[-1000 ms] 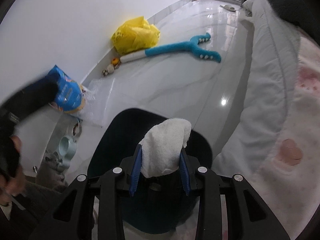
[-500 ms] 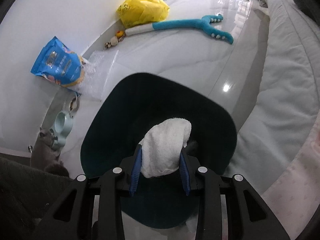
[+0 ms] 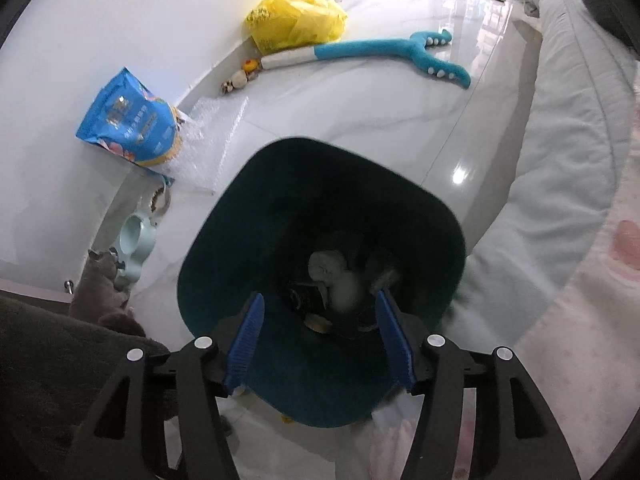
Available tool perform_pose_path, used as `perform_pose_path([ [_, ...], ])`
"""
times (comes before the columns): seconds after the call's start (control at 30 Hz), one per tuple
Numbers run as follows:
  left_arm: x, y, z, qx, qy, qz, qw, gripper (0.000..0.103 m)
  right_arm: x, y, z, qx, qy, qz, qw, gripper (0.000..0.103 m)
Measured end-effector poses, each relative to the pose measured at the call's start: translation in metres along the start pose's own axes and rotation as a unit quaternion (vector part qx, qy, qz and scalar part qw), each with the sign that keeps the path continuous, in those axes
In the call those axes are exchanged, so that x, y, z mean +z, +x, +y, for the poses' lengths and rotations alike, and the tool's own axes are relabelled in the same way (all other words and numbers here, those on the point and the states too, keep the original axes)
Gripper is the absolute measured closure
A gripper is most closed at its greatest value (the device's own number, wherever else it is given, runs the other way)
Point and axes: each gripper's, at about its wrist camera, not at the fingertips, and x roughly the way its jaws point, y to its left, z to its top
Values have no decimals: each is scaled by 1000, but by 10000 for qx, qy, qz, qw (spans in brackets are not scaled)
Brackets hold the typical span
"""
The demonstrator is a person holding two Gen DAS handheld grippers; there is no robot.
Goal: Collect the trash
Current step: 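Open the right tool to drop the white cloth ball into the bin, then move both tools back over the wipes pack and bottle on the bed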
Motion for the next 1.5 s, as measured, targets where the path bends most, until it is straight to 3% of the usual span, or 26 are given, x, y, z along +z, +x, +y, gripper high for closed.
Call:
perform_pose_path([
  [0.23,11,-3,-25,-39,79,-92,9999,43,-4,-43,-9,145,32,-574,9982,40],
  [0.57,26,-5,-66,-32,202,-264,9994,30,-23,-110,-43,145,190,-1606,9867,34],
  [1.03,25,17,-125,-283,339,-261,9987,10,-69,-177,-115,-472,777,-2486,9643,27],
  [1.5,14,48,-187,-761,834,-4,9936,8,-130,-233,-201,-1057,1591,-3064,9325,17],
])
